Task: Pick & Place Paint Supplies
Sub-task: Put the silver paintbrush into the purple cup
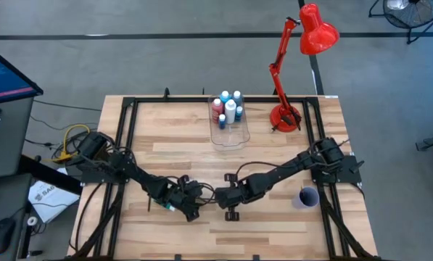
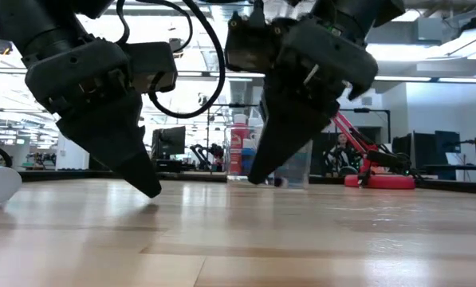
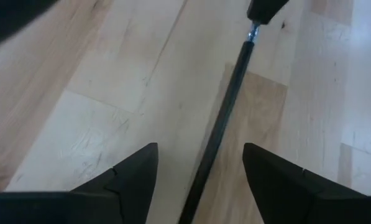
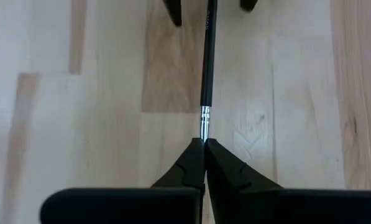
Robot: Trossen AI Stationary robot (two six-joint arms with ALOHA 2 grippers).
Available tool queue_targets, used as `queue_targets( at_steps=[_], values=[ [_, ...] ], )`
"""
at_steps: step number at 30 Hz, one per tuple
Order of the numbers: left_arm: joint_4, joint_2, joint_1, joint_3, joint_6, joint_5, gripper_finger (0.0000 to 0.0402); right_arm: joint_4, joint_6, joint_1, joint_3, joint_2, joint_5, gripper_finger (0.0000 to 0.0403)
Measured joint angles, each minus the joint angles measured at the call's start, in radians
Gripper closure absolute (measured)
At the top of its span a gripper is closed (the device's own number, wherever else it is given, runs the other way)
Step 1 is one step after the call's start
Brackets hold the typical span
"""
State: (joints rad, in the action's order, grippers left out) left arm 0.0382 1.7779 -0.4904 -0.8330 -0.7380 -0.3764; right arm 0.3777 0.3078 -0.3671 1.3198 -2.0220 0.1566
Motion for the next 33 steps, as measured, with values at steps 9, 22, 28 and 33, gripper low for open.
queue_targets(
  at_steps=[9, 22, 28, 33],
  values=[
    [-0.003, 0.0, 0.0, 0.0, 0.0, 0.016, 0.0209, 0.003, 0.005, 0.01, -0.001, 0.007, 0.002, 0.0403],
    [-0.019, 0.0, 0.0, 0.0, -0.002, 0.017, 0.027, 0.003, 0.007, 0.016, -0.001, 0.007, -0.002, 0.0403],
    [-0.023, 0.0, 0.0, 0.0, -0.002, 0.058, 0.0306, 0.003, 0.006, 0.016, -0.001, 0.007, -0.004, 0.0403],
    [-0.022, 0.0, 0.0, 0.0, 0.0, 0.095, 0.0366, 0.002, 0.006, 0.016, -0.001, 0.007, -0.004, 0.0403]
  ],
)
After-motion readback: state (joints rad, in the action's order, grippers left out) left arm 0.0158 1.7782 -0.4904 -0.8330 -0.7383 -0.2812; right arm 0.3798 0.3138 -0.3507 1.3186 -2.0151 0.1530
